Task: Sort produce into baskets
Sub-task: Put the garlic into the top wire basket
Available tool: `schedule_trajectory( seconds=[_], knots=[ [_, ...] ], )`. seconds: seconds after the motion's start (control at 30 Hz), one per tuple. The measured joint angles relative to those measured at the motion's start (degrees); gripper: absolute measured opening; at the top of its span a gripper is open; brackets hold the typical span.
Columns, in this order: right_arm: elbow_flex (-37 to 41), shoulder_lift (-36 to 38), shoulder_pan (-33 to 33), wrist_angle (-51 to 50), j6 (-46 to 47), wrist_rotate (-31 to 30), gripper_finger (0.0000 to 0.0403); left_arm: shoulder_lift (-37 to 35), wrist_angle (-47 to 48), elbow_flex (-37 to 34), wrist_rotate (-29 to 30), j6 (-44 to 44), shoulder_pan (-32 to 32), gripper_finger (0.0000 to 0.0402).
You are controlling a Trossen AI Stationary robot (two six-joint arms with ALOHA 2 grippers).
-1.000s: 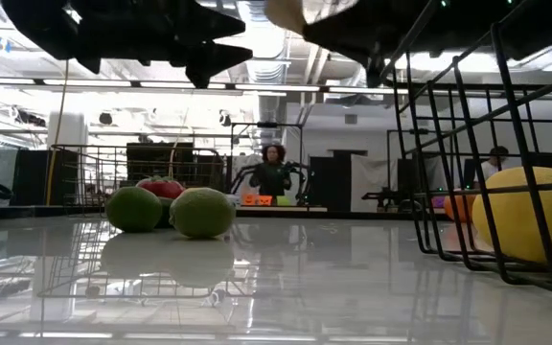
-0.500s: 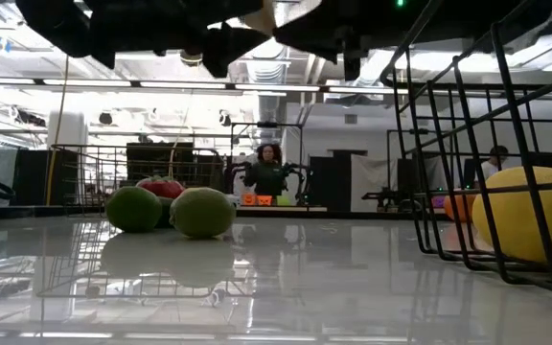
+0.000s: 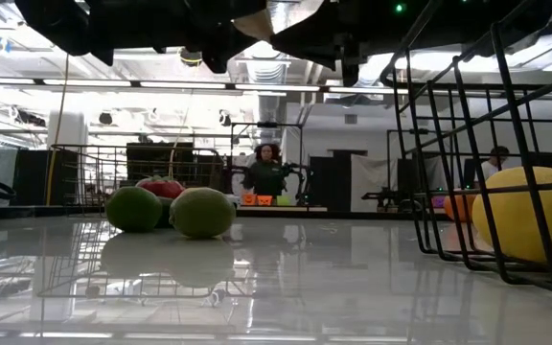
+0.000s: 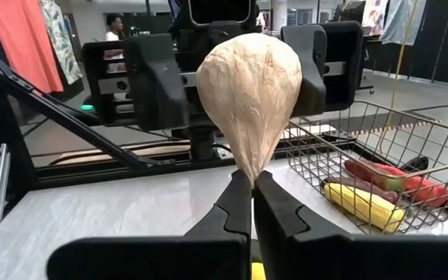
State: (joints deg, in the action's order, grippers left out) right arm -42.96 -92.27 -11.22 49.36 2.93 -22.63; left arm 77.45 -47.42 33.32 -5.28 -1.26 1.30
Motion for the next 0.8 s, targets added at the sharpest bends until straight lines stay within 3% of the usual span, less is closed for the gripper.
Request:
schedule_trajectory(
  seconds=[0.27,0.47,0.6,0.8],
  knots=[
    [0.0,0.0,0.0,-0.5,0.1,0.0,0.0033,0.0,0.1,0.0,1.5,0.3,0.0,0.0159],
    [0.0,0.0,0.0,-0.8,2.0,0.1,0.0048,0.0,0.2,0.0,1.5,0.4,0.0,0.0156],
    [0.0,0.0,0.0,-1.8,1.7,0.1,0.0100,0.0,0.1,0.0,1.5,0.4,0.0,0.0166],
    [0.0,0.1,0.0,-2.9,1.7,0.2,0.0212,0.0,0.4,0.0,1.4,0.4,0.0,0.0168]
  ],
)
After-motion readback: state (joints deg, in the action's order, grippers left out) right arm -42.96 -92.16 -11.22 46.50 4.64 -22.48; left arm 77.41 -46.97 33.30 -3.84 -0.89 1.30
